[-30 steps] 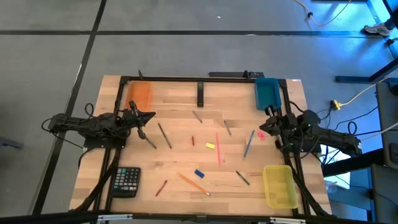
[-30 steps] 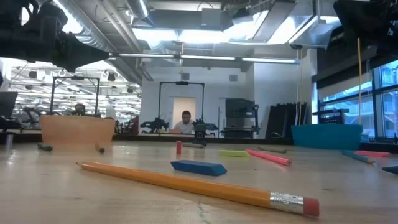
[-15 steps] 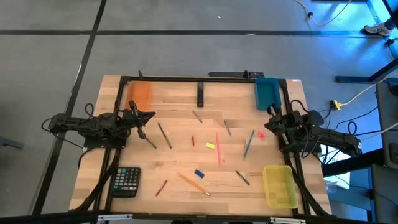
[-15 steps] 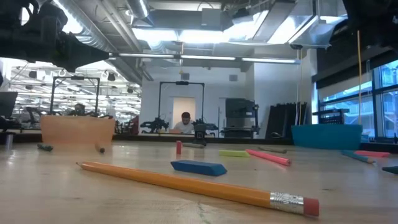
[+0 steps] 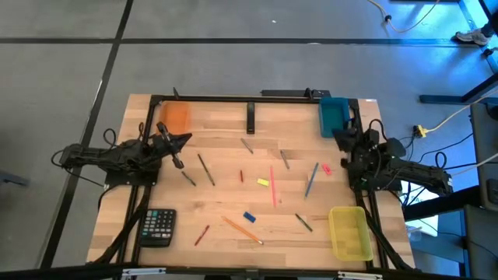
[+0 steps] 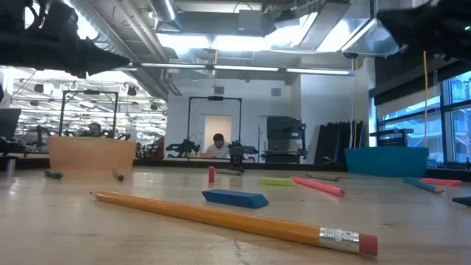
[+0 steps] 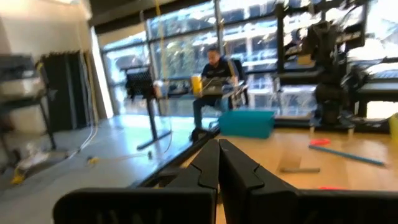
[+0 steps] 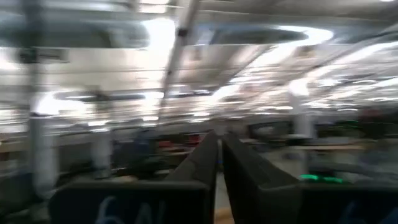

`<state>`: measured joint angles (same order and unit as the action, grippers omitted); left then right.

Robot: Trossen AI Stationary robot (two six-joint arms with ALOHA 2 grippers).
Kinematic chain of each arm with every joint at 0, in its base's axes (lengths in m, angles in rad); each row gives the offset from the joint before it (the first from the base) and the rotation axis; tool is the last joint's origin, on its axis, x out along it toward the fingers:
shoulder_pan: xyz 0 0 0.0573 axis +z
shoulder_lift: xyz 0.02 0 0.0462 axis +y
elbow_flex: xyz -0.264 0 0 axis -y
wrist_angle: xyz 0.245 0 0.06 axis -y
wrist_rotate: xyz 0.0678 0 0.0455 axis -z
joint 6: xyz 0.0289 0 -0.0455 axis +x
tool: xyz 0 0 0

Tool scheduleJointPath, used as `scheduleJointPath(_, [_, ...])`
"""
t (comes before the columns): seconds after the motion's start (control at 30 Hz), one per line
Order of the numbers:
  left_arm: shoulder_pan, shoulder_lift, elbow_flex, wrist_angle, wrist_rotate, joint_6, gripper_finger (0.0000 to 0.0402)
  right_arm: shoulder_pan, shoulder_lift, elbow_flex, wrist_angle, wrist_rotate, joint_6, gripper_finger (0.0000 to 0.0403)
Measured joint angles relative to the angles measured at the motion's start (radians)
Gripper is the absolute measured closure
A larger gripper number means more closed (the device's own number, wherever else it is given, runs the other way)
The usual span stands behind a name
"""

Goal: Sort crayons/erasers/pens/pencils in bins
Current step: Put the left gray crayon into the orange bin

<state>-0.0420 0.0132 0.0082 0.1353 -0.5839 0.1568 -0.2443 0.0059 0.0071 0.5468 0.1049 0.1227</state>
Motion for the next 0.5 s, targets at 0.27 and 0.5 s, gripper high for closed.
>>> scheduleJointPath(0.27, [0.029, 0.000, 0.000, -0.062, -0.065, -0.025, 0.0357, -0.046, 0.105, 0.000, -0.018, 0.441, 0.063, 0.0375])
scheduleJointPath(0.5, [0.029, 0.000, 0.011, -0.094, -0.115, -0.043, 0.0314, -0.121, 0.275, 0.000, 0.027, 0.425, 0.113, 0.0375])
